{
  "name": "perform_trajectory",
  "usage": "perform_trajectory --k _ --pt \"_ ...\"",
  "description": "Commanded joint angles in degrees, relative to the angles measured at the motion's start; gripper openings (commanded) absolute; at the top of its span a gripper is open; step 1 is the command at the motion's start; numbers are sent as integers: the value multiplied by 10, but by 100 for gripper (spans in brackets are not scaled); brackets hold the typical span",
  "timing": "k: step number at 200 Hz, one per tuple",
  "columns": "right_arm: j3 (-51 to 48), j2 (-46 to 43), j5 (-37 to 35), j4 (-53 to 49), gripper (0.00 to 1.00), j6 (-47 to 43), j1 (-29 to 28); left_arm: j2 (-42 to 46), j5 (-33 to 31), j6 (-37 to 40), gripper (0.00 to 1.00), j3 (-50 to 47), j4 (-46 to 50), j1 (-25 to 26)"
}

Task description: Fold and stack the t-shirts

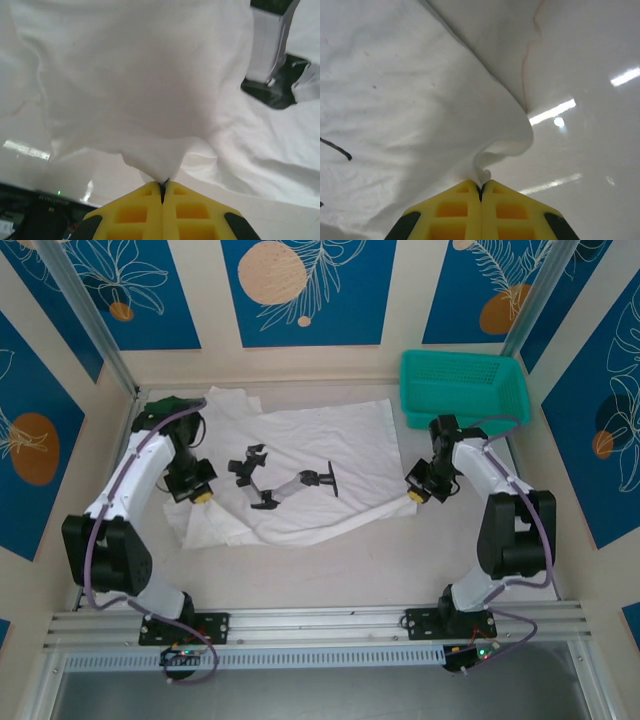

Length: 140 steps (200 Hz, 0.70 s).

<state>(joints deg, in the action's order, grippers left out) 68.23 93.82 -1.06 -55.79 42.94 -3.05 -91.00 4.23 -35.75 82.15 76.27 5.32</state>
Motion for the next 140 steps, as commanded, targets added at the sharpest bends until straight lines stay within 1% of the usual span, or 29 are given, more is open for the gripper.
perform_trajectory --k 1,13,36,48,83,90,97,101,110,118,126,134,140 --pt "47 45 2 0 0 -12 5 -53 36 55 0 42 -28 -38" --pt "77 75 -8 -2 0 -16 5 -94 31 67 0 79 -27 -50" --pt "122 131 -26 -5 0 -20 5 -172 36 83 0 162 -18 -53" --pt "141 155 -28 -9 0 -18 9 -205 27 85 0 197 -12 -53" --pt "177 196 -34 -14 0 -12 10 -268 23 83 0 261 -9 -66" --pt "182 201 -35 -13 0 -10 10 -278 18 81 3 272 -9 -68" --pt "187 206 -35 -13 0 -9 11 -287 15 80 10 282 -8 -70" --pt "191 209 -33 -15 3 -9 11 -291 15 79 13 286 -9 -71" --pt "202 214 -30 -20 7 -10 12 -295 22 78 14 295 -12 -72" --pt "211 215 -28 -23 12 -10 14 -293 23 75 21 301 -15 -73" --pt "215 209 -26 -24 22 -8 16 -287 16 72 31 306 -19 -74" --pt "218 200 -27 -22 34 -7 19 -277 9 68 40 312 -22 -78" --pt "217 192 -26 -21 37 -8 22 -268 6 65 42 315 -25 -82"
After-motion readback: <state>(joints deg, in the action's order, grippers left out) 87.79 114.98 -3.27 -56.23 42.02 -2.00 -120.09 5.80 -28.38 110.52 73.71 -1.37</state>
